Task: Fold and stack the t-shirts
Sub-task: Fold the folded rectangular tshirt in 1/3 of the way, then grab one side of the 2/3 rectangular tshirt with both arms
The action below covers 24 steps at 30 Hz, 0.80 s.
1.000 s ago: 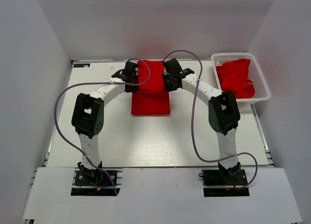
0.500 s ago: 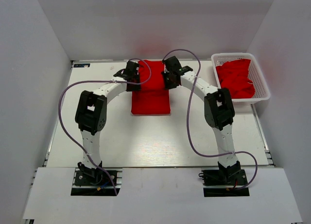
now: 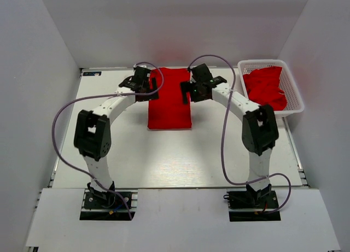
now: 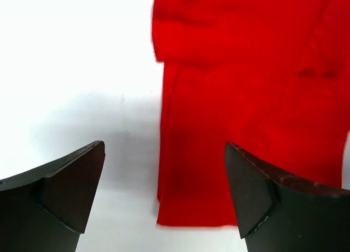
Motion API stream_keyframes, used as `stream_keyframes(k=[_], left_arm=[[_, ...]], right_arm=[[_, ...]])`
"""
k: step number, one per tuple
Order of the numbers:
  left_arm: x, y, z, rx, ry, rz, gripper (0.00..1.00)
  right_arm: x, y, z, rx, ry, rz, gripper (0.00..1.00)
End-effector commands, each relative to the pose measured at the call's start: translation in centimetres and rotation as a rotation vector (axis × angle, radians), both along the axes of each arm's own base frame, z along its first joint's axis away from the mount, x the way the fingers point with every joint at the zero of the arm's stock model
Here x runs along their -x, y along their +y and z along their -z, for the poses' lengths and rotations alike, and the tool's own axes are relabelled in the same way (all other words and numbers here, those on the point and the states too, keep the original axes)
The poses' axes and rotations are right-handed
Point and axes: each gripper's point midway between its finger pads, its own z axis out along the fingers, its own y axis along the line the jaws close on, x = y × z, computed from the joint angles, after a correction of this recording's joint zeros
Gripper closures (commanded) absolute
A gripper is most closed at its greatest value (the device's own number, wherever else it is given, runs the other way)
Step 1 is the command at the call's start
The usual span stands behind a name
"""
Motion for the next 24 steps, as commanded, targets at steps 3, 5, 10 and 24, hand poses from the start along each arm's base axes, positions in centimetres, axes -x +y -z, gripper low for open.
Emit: stream_keyframes(k=[3,5,10,24], left_arm=[[5.1,1.6,-4.1,0.054,-0.06,-0.037,0.0],[6.8,1.6,-3.1,0.059,-0.037,-0.027,0.0],[10.0,1.0,-0.3,0.12,0.045,0.017,0.0],[10.1,0.1,5.5,0.086,0.149,0.063,0.0]], right_arm=[[3.5,0.7,-3.2,-0.118,-0.042,-0.097,0.1],[4.7,1.1,-4.1,-0.141,-0.047,-0.133,0.1],[7.5,-0.1,-0.6,-0.157,0.023,-0.082,0.1],[7.1,-1.2,3.9,-0.12,0.086,0.176,0.1]])
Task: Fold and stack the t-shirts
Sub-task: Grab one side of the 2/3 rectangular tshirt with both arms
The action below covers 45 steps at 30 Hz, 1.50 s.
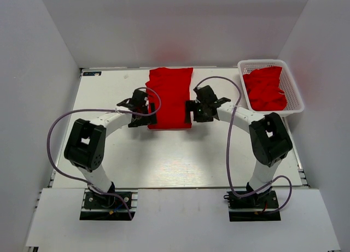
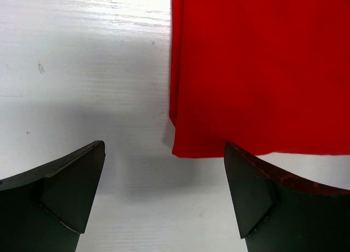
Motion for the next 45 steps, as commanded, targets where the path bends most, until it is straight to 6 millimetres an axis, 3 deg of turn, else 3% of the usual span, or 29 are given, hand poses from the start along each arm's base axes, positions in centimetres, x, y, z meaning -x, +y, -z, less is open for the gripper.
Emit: stream_keyframes(k=[1,8,15,18,21,22,23,24,26,28,30,31,36,38,39,40,41,44,45], left_arm=[[-1.2,-0.4,-0.6,0.003,-0.046,0.005,0.0],[-1.1,-0.3,1.2,-0.012,-0.009,0.005,0.0],[-0.7,-0.5,1.8,-0.007,0.011,0.023,0.05],[-0.3,-0.8,2.4,0.006,0.026,0.033,0.1],[0.0,-1.0,3.0,0.018,0.044,0.044,0.18],[0.0,-1.0,3.0,0.019,0.044,0.044,0.27],[0.6,-1.3,3.3,0.032,0.062,0.065,0.31],[0.4,-1.6,3.2,0.046,0.052,0.071,0.36],[0.3,-1.9,3.1,0.061,0.048,0.079,0.54],[1.0,-2.5,3.6,0.079,0.066,0.101,0.7],[1.3,-2.8,3.8,0.096,0.069,0.111,0.94],[1.3,-2.8,3.8,0.096,0.069,0.111,1.0],[1.6,-2.2,1.2,0.098,-0.002,0.115,1.0],[2.0,-2.0,-0.9,0.115,-0.05,0.118,1.0],[2.4,-1.9,-1.3,0.122,-0.052,0.109,1.0],[3.3,-1.8,-2.2,0.14,-0.052,0.104,1.0],[3.5,-1.7,-2.6,0.141,-0.055,0.104,1.0],[6.8,-1.7,-2.4,0.169,0.032,0.106,1.0],[7.5,-2.1,-3.8,0.192,0.012,0.129,1.0]], right_arm=[[-2.2,0.1,-0.5,0.01,-0.05,0.103,0.1],[-2.5,0.3,1.1,0.049,-0.021,0.129,0.1],[-1.1,0.8,3.1,0.094,0.041,0.119,0.11],[-0.2,1.1,3.8,0.1,0.065,0.111,0.16],[0.2,1.2,4.4,0.105,0.082,0.123,0.35],[0.5,1.3,4.6,0.101,0.093,0.128,0.41],[0.5,1.3,4.6,0.103,0.094,0.129,0.55],[0.6,1.4,4.6,0.096,0.097,0.128,0.62],[0.9,1.9,4.6,0.078,0.106,0.12,0.78],[0.9,2.2,4.3,0.062,0.105,0.118,0.85],[1.0,2.7,4.0,0.037,0.1,0.106,1.0],[1.1,2.5,4.1,0.034,0.109,0.107,1.0],[1.8,1.6,2.5,0.04,0.074,0.1,1.0],[2.5,1.1,1.5,0.039,0.051,0.082,1.0],[2.9,0.9,1.3,0.04,0.05,0.072,1.0],[3.2,0.8,-0.2,0.026,0.028,0.067,1.0],[4.0,0.4,0.2,0.039,0.043,0.061,1.0],[5.8,-0.4,-0.8,0.052,0.05,0.039,1.0],[7.1,-1.2,-0.3,0.076,0.088,0.032,1.0]])
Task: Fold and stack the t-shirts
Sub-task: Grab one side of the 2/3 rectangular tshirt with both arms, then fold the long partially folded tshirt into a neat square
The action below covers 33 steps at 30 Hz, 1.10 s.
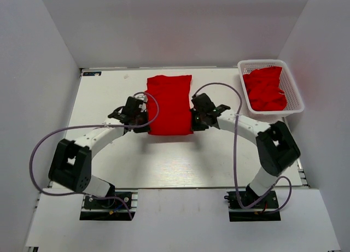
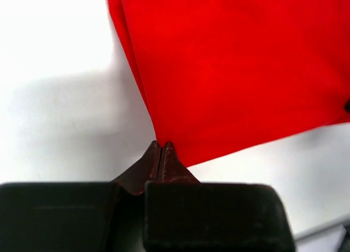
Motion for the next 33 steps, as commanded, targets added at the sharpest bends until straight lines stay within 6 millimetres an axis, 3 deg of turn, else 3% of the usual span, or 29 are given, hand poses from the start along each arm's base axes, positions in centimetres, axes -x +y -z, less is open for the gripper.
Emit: stream_keyframes(k=[1,3,7,9,14,16,18,19,21,24,26,30,31,33], left_arm=[[3.9,0.3,-1.3,0.034,0.064,0.014,1.0],[6.0,-0.1,-2.2,0.067,0.092,0.054,1.0],[7.4,-0.4,-5.9,0.125,0.025,0.124,1.0],[7.5,-0.5,-7.1,0.126,0.025,0.137,1.0],[6.7,-0.5,-9.2,0.122,-0.02,0.135,1.0],[5.8,-0.3,-9.6,0.104,-0.046,0.115,1.0],[4.3,0.0,-10.6,0.087,-0.087,0.067,1.0],[3.7,0.1,-10.4,0.072,-0.083,0.043,1.0],[2.0,0.7,-11.3,0.047,-0.112,-0.014,1.0],[-0.5,1.3,-11.6,0.016,-0.144,-0.093,1.0],[-2.2,1.9,-12.6,-0.01,-0.186,-0.157,1.0],[-4.7,2.6,-12.6,-0.067,-0.221,-0.232,1.0],[-5.6,2.9,-12.1,-0.095,-0.224,-0.254,1.0],[-6.9,2.4,-12.8,-0.089,-0.236,-0.255,1.0]], right_arm=[[3.1,-2.2,-0.7,0.057,0.038,-0.031,1.0],[4.9,-2.6,-1.8,0.037,0.047,-0.053,1.0],[6.6,-3.4,-3.6,0.052,0.052,-0.068,1.0],[6.2,-3.2,-5.8,0.027,-0.005,-0.071,1.0],[4.2,-3.1,-8.8,0.033,-0.122,-0.072,1.0],[2.9,-2.5,-10.2,0.02,-0.174,-0.082,1.0],[1.9,-2.0,-9.8,0.032,-0.178,-0.088,1.0],[1.1,-1.4,-11.1,0.02,-0.214,-0.103,1.0],[-0.2,-0.7,-10.5,0.041,-0.218,-0.112,1.0],[-3.1,0.3,-12.3,0.041,-0.288,-0.085,1.0],[-4.8,0.8,-12.4,0.048,-0.305,-0.074,1.0],[-7.8,1.3,-13.3,0.043,-0.351,-0.037,1.0],[-8.4,1.7,-12.3,0.054,-0.336,-0.035,1.0],[-9.9,1.7,-13.6,0.045,-0.364,-0.024,1.0]])
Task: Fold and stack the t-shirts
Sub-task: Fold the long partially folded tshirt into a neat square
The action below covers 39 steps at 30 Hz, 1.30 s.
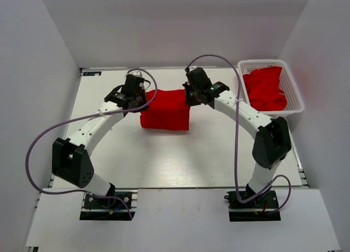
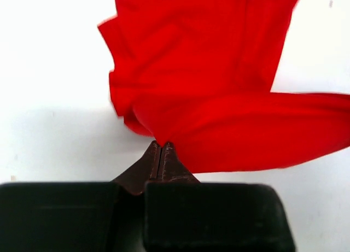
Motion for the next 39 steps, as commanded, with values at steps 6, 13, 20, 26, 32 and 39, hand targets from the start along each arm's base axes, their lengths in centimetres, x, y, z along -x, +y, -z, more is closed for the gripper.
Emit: stream_keyframes(k=[6,13,20,26,32,39], left_arm=[[-6.4,1.0,-2.7,-0.049,-0.117,-0.132,1.0],[-10.1,0.7,-3.6,-0.053,-0.16,-0.147,1.0],[-12.9,1.3,-2.9,-0.065,-0.155,-0.171,1.0],[-15.2,2.0,-0.7,-0.079,-0.128,-0.184,1.0],[-17.8,0.3,0.8,-0.029,-0.177,-0.104,1.0],[-21.2,-0.4,2.1,-0.01,-0.22,-0.06,0.93]], right_arm=[[-7.1,0.0,-3.1,-0.011,-0.121,0.064,1.0],[-9.6,0.1,-3.3,-0.034,-0.131,0.048,1.0],[-11.5,0.5,-2.6,-0.056,-0.124,0.021,1.0],[-12.9,1.0,-0.9,-0.077,-0.091,0.001,1.0],[-14.2,0.8,1.3,-0.099,-0.06,0.012,1.0],[-15.9,1.1,3.0,-0.146,-0.054,0.009,1.0]])
